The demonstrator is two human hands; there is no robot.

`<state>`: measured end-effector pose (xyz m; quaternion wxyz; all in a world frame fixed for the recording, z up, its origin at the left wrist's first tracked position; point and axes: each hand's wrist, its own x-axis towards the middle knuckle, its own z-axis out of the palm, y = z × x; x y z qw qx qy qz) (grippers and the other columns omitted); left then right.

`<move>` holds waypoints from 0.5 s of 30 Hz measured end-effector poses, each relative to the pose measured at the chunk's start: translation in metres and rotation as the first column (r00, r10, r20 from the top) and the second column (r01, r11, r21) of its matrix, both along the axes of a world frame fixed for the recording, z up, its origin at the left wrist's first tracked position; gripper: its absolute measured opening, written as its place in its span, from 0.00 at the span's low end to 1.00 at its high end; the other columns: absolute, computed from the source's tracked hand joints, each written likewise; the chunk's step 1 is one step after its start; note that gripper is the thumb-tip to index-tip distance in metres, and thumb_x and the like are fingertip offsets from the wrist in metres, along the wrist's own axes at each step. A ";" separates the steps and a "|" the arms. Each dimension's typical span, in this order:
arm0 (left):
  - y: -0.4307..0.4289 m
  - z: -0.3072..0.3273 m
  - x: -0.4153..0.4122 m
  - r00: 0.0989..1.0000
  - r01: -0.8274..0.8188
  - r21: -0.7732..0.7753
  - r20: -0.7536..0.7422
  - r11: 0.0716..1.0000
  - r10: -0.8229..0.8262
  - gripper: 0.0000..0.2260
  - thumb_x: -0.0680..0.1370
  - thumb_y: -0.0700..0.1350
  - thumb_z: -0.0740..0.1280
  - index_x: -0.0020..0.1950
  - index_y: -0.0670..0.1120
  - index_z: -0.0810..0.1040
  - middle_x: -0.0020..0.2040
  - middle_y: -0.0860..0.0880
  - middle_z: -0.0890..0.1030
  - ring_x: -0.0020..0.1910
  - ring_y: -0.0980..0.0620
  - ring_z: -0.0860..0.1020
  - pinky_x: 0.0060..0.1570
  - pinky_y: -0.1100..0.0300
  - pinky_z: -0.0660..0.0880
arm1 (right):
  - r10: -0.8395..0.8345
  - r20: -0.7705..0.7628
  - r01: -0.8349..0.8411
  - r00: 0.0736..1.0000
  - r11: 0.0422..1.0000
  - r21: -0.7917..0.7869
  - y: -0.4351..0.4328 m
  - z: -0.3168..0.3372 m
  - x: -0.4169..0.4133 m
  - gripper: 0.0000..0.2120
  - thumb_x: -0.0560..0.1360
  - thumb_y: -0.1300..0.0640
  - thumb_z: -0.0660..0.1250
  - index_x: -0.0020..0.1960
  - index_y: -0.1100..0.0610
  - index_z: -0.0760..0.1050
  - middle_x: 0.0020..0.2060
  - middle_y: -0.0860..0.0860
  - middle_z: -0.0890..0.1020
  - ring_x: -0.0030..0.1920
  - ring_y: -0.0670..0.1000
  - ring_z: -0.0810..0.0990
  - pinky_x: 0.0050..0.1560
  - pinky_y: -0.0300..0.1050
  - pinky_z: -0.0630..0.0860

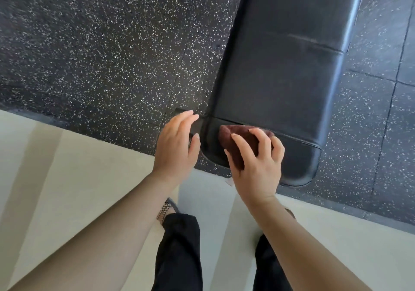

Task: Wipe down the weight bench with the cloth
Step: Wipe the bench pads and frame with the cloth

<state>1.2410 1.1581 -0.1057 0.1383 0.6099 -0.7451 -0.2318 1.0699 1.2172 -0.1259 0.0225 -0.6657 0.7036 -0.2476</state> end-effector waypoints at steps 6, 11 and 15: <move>-0.034 0.013 0.078 0.994 0.107 0.004 0.020 0.994 -0.107 0.17 0.77 0.43 0.57 0.65 0.42 0.71 0.66 0.45 0.72 0.66 0.49 0.67 0.67 0.60 0.58 | -0.116 -0.014 0.116 0.993 0.992 0.043 -0.046 0.006 0.068 0.12 0.74 0.51 0.69 0.57 0.52 0.78 0.59 0.54 0.71 0.58 0.63 0.65 0.48 0.61 0.77; -0.042 0.021 0.129 0.988 0.147 0.023 0.045 0.989 -0.148 0.17 0.77 0.44 0.56 0.65 0.43 0.71 0.66 0.46 0.72 0.66 0.49 0.67 0.67 0.59 0.58 | -0.002 -0.047 0.007 0.999 0.995 0.095 -0.074 0.013 0.092 0.12 0.73 0.52 0.70 0.56 0.53 0.78 0.57 0.56 0.76 0.57 0.61 0.64 0.44 0.58 0.78; -0.039 0.040 0.144 0.988 0.148 0.069 0.032 0.986 -0.151 0.18 0.77 0.45 0.55 0.65 0.43 0.71 0.65 0.46 0.73 0.66 0.49 0.68 0.67 0.56 0.61 | 0.012 0.037 -0.018 0.999 0.982 0.189 -0.075 0.031 0.115 0.14 0.72 0.52 0.71 0.57 0.52 0.77 0.56 0.55 0.75 0.56 0.61 0.67 0.44 0.56 0.78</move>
